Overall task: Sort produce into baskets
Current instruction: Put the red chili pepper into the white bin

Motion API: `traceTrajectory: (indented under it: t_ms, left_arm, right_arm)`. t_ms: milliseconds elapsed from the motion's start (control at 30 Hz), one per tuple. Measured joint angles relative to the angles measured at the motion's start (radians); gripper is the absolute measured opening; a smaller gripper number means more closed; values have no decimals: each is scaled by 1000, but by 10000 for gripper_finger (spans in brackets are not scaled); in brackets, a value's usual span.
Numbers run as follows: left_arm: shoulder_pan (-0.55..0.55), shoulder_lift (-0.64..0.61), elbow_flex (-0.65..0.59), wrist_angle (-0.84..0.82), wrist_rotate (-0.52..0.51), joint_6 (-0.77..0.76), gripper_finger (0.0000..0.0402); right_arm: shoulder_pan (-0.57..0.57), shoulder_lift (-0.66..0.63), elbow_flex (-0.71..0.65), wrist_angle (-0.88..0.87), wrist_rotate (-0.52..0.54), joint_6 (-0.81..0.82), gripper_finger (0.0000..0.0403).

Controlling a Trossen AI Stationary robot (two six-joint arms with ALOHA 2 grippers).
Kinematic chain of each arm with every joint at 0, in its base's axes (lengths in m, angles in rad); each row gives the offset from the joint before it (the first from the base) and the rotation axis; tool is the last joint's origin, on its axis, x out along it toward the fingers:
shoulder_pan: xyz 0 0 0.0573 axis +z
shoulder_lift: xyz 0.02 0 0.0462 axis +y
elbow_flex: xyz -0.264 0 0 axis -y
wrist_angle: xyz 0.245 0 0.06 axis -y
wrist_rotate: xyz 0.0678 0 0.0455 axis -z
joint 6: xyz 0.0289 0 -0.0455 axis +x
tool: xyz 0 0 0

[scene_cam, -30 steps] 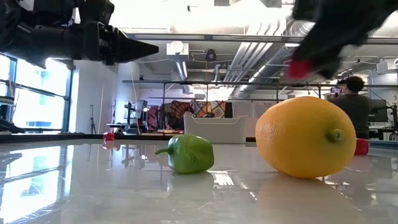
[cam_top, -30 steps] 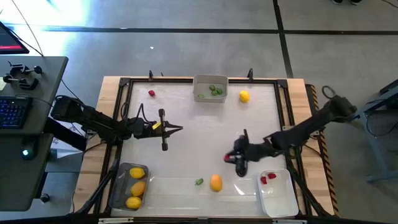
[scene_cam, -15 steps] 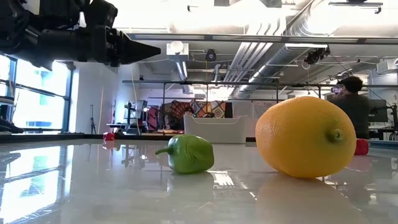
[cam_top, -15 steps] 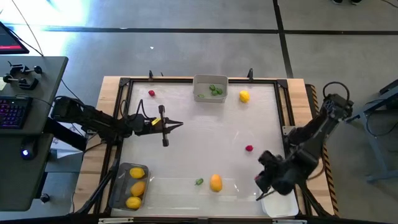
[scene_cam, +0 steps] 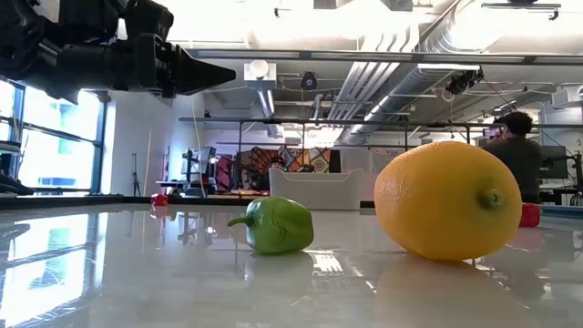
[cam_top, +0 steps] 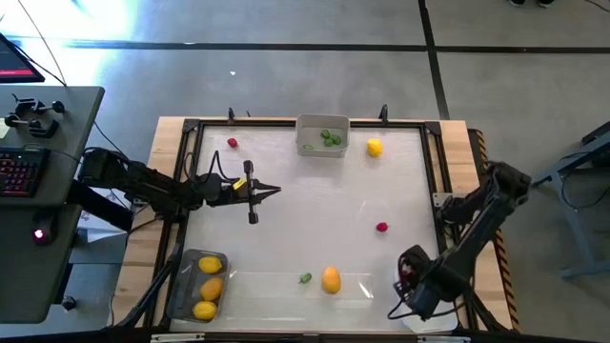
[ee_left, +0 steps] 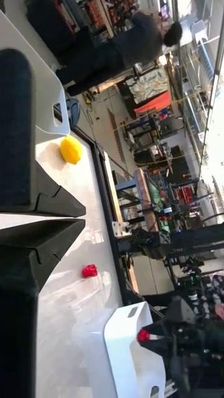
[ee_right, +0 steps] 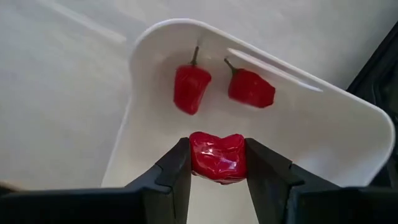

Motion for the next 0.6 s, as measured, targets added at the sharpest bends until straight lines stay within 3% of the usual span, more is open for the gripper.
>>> traceTrajectory:
  t_ms: [433, 600]
  left_arm:
    - [0, 0, 0, 4, 0, 0, 5]
    - [0, 0, 0, 7, 0, -1, 5]
  right_arm:
    - [0, 139, -1, -6, -57, -20, 119]
    - [-11, 143, -1, -6, -90, -23, 146]
